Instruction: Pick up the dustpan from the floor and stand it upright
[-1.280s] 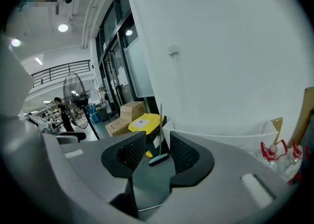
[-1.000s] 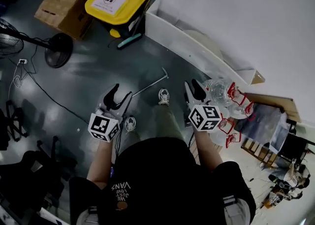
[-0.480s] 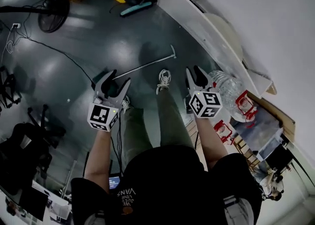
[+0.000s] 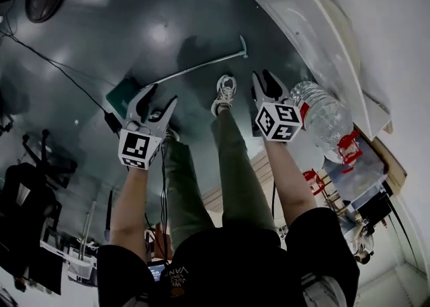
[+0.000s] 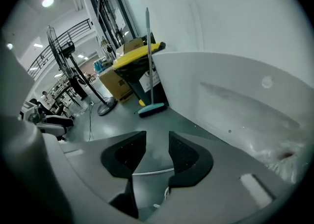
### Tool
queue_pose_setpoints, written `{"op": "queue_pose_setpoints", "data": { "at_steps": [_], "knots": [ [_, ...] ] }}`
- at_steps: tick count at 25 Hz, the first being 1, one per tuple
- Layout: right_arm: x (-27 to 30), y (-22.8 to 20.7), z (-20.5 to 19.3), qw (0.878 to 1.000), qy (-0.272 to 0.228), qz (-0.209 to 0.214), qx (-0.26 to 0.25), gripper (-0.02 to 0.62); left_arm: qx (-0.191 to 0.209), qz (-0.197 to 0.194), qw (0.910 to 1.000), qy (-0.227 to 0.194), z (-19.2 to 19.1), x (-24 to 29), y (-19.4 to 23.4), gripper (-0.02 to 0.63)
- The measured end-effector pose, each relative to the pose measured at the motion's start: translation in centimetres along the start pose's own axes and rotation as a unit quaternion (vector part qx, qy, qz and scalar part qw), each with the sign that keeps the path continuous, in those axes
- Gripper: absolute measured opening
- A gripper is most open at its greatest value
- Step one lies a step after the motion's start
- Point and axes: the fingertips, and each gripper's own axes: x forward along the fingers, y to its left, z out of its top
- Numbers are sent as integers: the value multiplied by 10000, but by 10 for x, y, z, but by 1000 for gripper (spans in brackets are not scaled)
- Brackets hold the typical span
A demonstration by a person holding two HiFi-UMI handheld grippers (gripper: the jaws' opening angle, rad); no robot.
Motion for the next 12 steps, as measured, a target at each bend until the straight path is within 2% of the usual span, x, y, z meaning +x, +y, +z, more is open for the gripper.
{"op": "queue_pose_setpoints", "data": {
  "at_steps": [6, 12],
  "knots": [
    [73, -35, -62, 9989, 444, -88, -117, 127, 94, -36, 9995, 309, -65, 51, 18, 258],
    [144, -84, -113, 9943, 866, -285, -553, 126, 31, -35, 9983, 585, -132, 98, 31, 258]
  ]
}}
